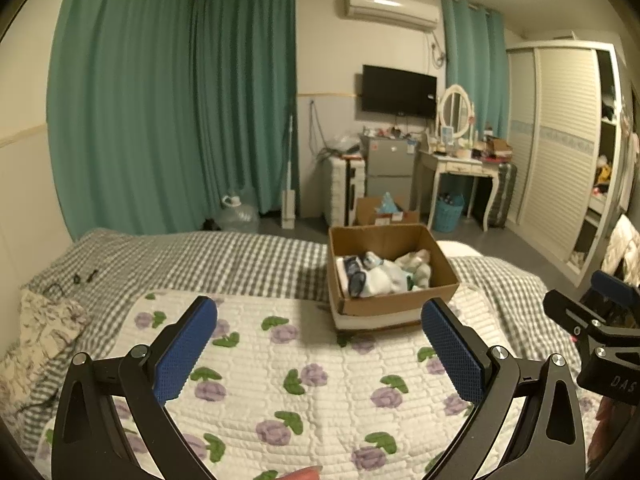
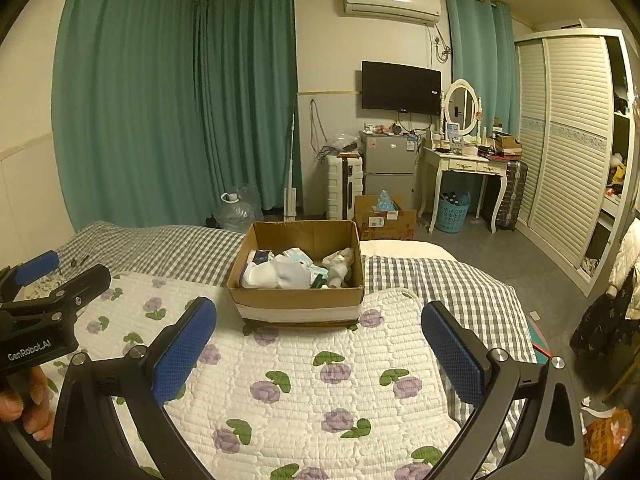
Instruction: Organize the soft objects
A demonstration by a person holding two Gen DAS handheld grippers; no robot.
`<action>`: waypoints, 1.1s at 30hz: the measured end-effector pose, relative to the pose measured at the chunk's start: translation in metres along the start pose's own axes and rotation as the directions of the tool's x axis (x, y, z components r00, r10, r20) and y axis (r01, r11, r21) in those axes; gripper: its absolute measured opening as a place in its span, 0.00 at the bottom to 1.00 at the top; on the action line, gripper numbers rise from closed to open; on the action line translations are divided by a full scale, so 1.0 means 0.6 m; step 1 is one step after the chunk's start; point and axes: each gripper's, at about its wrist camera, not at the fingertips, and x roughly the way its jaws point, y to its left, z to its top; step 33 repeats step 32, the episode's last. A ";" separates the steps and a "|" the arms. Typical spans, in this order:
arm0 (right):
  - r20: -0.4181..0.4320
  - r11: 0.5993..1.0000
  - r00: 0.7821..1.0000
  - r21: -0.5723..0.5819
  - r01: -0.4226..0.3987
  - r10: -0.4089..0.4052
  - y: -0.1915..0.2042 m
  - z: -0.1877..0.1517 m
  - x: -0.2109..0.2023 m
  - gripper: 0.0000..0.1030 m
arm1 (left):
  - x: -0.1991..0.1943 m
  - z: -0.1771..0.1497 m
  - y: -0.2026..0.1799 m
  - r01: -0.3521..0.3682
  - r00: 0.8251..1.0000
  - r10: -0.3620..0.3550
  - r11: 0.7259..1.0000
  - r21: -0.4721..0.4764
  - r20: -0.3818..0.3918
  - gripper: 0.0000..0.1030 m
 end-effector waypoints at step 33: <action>-0.028 1.000 1.000 -0.006 -0.008 0.008 -0.008 -0.004 0.005 1.00 | 0.006 -0.004 -0.013 0.033 0.999 -0.033 0.999 0.018 -0.002 1.00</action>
